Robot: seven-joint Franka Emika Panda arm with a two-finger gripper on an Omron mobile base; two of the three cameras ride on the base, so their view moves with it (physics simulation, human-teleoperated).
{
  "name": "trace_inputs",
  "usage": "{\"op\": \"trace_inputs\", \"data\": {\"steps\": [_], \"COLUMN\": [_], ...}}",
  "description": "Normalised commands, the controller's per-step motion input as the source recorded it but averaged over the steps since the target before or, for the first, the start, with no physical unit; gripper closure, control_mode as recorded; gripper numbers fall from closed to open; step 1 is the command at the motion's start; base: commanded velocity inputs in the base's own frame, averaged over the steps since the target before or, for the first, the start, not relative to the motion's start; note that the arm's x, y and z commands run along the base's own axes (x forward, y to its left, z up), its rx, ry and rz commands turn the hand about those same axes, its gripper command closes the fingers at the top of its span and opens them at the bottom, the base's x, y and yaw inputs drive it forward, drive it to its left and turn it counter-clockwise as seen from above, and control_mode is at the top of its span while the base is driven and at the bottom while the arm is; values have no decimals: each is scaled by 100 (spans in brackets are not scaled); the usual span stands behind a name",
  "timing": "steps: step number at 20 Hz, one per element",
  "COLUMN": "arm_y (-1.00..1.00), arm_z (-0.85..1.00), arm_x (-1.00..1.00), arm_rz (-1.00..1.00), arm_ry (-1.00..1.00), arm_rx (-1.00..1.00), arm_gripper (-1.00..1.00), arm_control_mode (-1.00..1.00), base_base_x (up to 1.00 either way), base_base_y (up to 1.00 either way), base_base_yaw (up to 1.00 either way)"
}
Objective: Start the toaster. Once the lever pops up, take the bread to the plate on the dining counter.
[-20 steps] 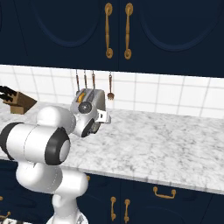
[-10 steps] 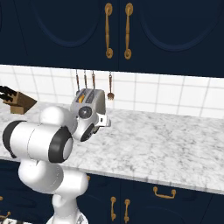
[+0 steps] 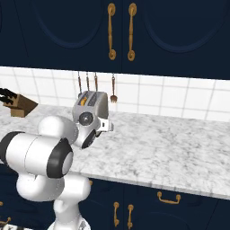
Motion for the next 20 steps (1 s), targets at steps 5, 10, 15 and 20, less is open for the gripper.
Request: {"op": "trace_inputs", "data": {"steps": [5, 10, 15, 20], "arm_y": [0, 6, 32, 58], "arm_z": [84, 98, 87, 36], "arm_x": [-14, -3, -10, -22], "arm_rz": [0, 0, 0, 0], "arm_ry": [0, 0, 0, 7], "arm_rx": [0, 0, 0, 0], "arm_gripper": [-100, -100, -100, -100], "arm_control_mode": [-100, -100, -100, -100], "base_base_x": [0, 0, 0, 0], "base_base_y": [0, 0, 0, 0], "base_base_yaw": [0, 0, 0, 0]}}
